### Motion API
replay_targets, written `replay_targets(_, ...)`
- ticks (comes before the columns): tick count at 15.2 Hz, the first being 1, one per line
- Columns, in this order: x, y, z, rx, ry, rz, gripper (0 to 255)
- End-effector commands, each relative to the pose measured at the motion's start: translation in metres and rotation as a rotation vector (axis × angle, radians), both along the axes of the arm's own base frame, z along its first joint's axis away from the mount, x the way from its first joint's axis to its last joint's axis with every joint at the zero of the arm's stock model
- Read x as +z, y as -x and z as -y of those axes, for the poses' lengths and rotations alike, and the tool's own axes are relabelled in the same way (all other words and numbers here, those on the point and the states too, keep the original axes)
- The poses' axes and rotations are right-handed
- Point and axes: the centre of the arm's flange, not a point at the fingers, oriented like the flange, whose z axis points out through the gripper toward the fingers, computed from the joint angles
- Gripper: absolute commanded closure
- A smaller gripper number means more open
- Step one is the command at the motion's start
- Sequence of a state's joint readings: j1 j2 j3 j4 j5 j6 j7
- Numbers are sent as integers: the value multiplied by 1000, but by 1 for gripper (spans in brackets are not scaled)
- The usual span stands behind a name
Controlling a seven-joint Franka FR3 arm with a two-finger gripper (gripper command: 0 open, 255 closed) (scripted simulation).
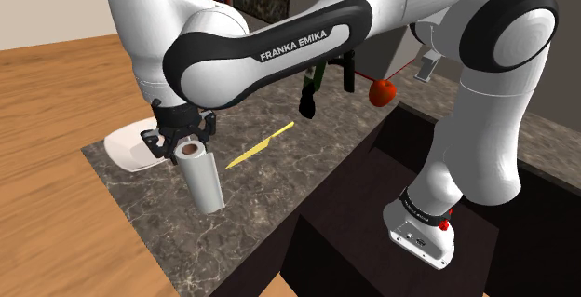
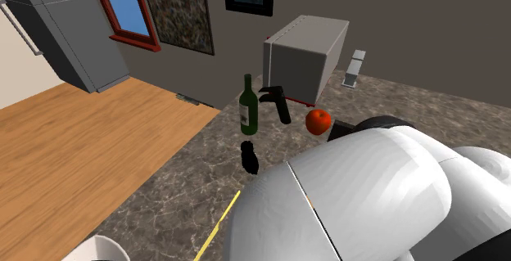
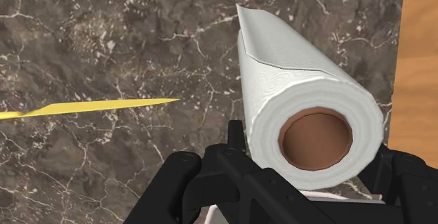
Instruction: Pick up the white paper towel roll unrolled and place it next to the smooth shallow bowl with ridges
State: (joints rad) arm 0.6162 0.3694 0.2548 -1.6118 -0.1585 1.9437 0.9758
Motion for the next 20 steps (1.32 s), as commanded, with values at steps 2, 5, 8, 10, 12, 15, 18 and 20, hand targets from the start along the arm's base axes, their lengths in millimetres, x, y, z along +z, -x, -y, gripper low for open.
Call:
replay_targets(2, 0, 0, 0, 0, 0, 0, 255)
replay_targets(5, 0, 0, 0, 0, 0, 0, 0)
replay_targets(8, 0, 0, 0, 0, 0, 0, 0)
replay_targets(10, 13, 0, -1, 0, 0, 0, 0)
replay_targets(12, 39, 1, -2, 0, 0, 0, 0)
replay_targets(15, 50, 2, -3, 0, 0, 0, 0)
replay_targets(18, 50, 2, -3, 0, 0, 0, 0)
replay_targets(20, 50, 2, -3, 0, 0, 0, 0)
